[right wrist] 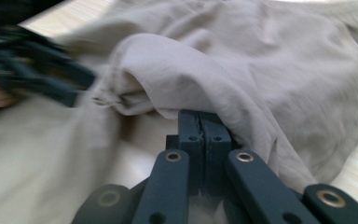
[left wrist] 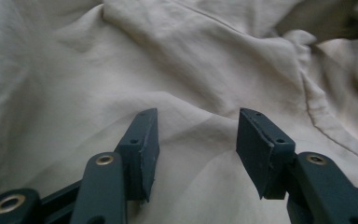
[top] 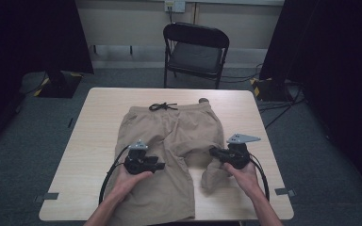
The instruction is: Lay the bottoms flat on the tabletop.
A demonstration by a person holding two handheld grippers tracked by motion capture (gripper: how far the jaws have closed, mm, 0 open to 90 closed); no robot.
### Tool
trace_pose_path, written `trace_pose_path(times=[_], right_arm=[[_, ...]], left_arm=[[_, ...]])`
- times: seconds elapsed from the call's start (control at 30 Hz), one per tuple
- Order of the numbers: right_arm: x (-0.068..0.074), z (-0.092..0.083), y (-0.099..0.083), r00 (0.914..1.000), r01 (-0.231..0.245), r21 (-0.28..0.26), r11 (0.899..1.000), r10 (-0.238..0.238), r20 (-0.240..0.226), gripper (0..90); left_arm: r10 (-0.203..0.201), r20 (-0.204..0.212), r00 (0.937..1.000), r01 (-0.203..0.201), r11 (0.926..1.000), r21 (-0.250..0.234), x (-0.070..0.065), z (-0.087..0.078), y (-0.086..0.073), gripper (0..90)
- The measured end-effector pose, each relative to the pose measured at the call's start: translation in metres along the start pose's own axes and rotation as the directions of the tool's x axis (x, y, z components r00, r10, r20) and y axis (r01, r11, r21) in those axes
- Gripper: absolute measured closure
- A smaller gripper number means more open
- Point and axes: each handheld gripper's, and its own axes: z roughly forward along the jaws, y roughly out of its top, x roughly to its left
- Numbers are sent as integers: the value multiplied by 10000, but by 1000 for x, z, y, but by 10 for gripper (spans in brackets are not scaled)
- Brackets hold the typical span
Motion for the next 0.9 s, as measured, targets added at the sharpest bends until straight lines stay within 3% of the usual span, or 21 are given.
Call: trace_pose_path(times=[0.07,0.17,0.2,0.27,0.3,0.33,0.5,0.6,0.63,0.73,0.77,0.83,0.9], right_arm=[[4,-7,2,9990,9,-137,9999,-15,-454,890],[3,-10,7,9937,-284,-246,9993,256,-1094,890],[0,-9,9,9913,-416,-282,9987,377,-1259,889],[-8,-5,12,9835,-937,-471,9945,851,-1594,889],[-16,-2,14,9780,-1299,-566,9899,1185,-1717,888],[-21,1,14,9771,-1453,-585,9877,1339,-1653,886],[-48,16,3,9828,-1826,14,9832,1826,-275,816],[-53,18,-5,9814,-1914,96,9815,1915,-132,795],[-51,19,-9,9847,-1704,170,9852,1697,404,699],[-45,16,-10,9874,-1524,132,9882,1517,457,645],[-33,11,-7,9915,-1134,-6,9935,1132,647,601],[-21,3,-3,9940,-900,-384,9952,922,596,621],[-11,-2,-2,9976,-672,-585,9960,682,152,711]], left_arm=[[37,-29,10000,-37,10000,-73,-4,-2,2,491],[92,526,9986,-56,9977,-674,-14,-7,10,504],[275,671,9974,-221,9965,-802,-18,-9,14,507],[358,786,9963,-295,9964,-798,-22,-10,18,511],[567,955,9938,-476,9944,-946,-32,-10,24,511],[727,997,9924,-633,9935,-949,-35,-9,27,507],[1043,1091,9885,-961,9923,-783,-48,2,32,495],[1140,1142,9869,-1062,9917,-721,-50,6,33,494],[1079,1121,9878,-1006,9925,-694,-50,9,35,494],[970,915,9911,-912,9937,-650,-47,13,35,494],[793,752,9940,-751,9956,-563,-42,18,33,494],[711,557,9959,-688,9968,-411,-36,21,30,495],[477,411,9980,-463,9984,-323,-31,24,27,495]])
